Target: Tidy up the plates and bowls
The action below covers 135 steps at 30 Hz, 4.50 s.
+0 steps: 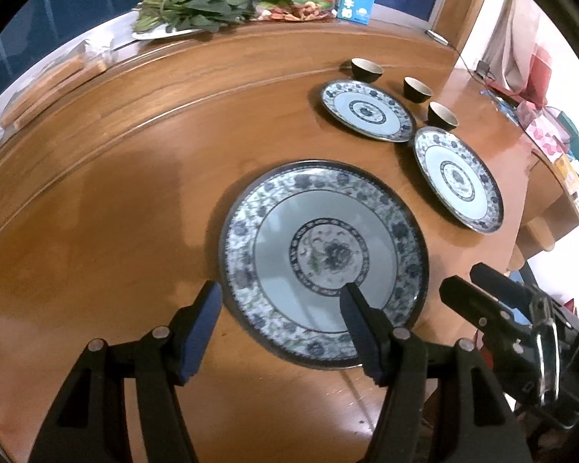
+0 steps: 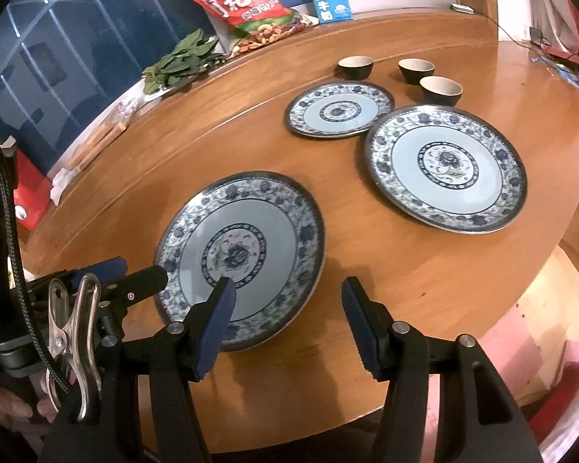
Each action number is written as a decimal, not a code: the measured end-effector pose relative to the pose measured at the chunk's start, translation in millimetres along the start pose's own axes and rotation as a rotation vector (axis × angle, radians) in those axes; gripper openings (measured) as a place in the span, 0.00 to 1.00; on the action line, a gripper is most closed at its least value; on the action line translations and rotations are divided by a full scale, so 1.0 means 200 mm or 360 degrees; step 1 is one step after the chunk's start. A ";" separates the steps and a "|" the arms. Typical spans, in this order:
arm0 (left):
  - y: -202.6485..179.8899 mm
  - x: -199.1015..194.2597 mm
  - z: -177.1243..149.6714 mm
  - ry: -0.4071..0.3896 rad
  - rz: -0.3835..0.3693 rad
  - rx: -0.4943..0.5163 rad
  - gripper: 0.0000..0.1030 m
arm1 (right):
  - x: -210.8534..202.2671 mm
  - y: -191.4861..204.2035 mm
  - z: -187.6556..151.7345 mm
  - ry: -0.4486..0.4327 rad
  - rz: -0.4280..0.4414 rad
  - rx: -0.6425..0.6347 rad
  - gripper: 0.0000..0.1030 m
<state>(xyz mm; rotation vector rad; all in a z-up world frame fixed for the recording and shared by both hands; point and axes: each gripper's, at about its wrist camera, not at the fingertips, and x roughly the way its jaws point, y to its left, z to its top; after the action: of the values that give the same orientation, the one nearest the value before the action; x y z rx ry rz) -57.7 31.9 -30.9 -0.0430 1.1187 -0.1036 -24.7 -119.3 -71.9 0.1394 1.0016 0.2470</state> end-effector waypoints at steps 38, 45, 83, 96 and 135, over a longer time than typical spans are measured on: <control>-0.67 0.31 0.40 0.0105 -0.0062 0.0127 0.65 | -0.03 -0.77 0.32 -0.0032 -0.0121 0.0227 0.57; -0.79 0.42 0.46 0.0147 -0.0077 0.0104 0.65 | 0.02 -0.92 0.38 -0.0002 -0.0157 0.0224 0.57; -0.94 0.63 0.54 0.0245 -0.0109 -0.0005 0.77 | 0.24 -1.04 0.51 0.0106 -0.0142 0.0027 0.57; -0.96 0.63 0.54 0.0224 -0.0121 -0.0024 0.83 | 0.26 -1.04 0.53 0.0095 -0.0081 -0.0025 0.57; -0.95 0.55 0.54 0.0133 -0.0044 0.0048 0.50 | 0.20 -1.11 0.51 -0.0017 0.0024 0.0154 0.41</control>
<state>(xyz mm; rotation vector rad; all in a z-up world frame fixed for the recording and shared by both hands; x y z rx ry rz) 75.1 -170.1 -65.1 -0.0271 1.2000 -0.1482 114.5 -323.1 -101.1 0.2360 1.0027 0.2115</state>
